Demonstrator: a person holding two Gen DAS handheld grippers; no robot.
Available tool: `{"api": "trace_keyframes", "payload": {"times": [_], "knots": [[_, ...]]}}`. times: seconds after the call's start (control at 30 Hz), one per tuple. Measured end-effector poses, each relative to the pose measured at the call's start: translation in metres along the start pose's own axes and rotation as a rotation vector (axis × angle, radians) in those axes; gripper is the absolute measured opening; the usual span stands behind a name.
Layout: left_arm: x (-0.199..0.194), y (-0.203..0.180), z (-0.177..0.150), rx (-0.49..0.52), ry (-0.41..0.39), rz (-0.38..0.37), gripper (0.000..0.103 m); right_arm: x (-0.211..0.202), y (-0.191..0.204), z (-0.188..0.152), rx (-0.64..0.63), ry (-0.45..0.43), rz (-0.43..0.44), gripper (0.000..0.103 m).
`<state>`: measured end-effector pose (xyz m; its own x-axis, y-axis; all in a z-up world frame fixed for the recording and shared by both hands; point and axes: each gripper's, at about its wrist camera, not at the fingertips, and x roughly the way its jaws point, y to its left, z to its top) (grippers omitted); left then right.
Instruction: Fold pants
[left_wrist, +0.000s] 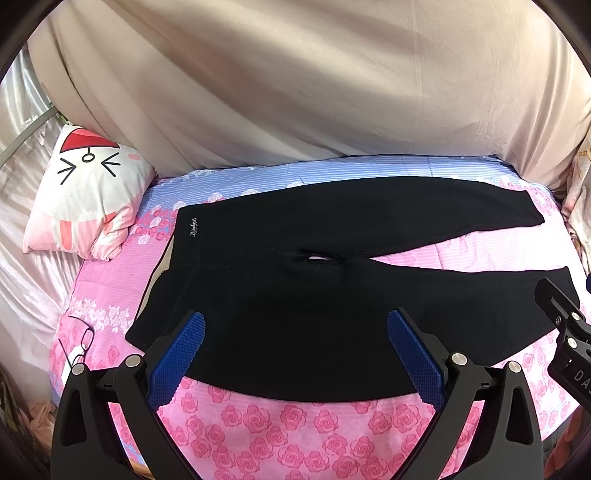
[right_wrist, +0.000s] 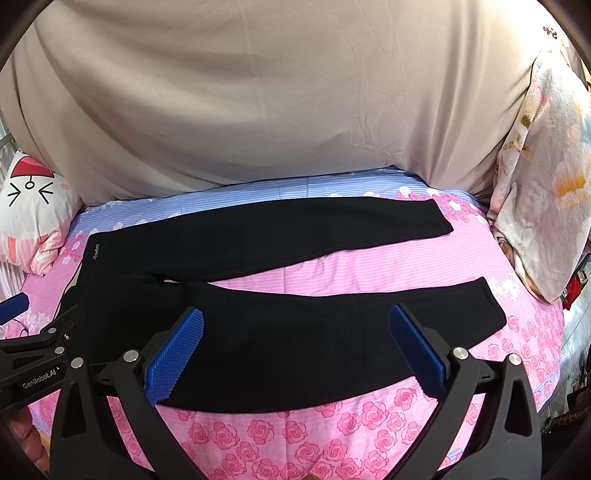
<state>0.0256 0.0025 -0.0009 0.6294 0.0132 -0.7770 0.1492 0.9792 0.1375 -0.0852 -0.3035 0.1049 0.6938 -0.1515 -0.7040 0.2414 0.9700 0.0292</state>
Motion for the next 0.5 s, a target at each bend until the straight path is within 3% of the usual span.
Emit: {"api": "trace_keyframes", "payload": {"times": [0.5], "knots": [[0.005,-0.005,0.005,0.018,0.005,-0.004,0.098,0.0085,-0.0043,-0.0002,0.009,0.01,-0.005,0.098]]}}
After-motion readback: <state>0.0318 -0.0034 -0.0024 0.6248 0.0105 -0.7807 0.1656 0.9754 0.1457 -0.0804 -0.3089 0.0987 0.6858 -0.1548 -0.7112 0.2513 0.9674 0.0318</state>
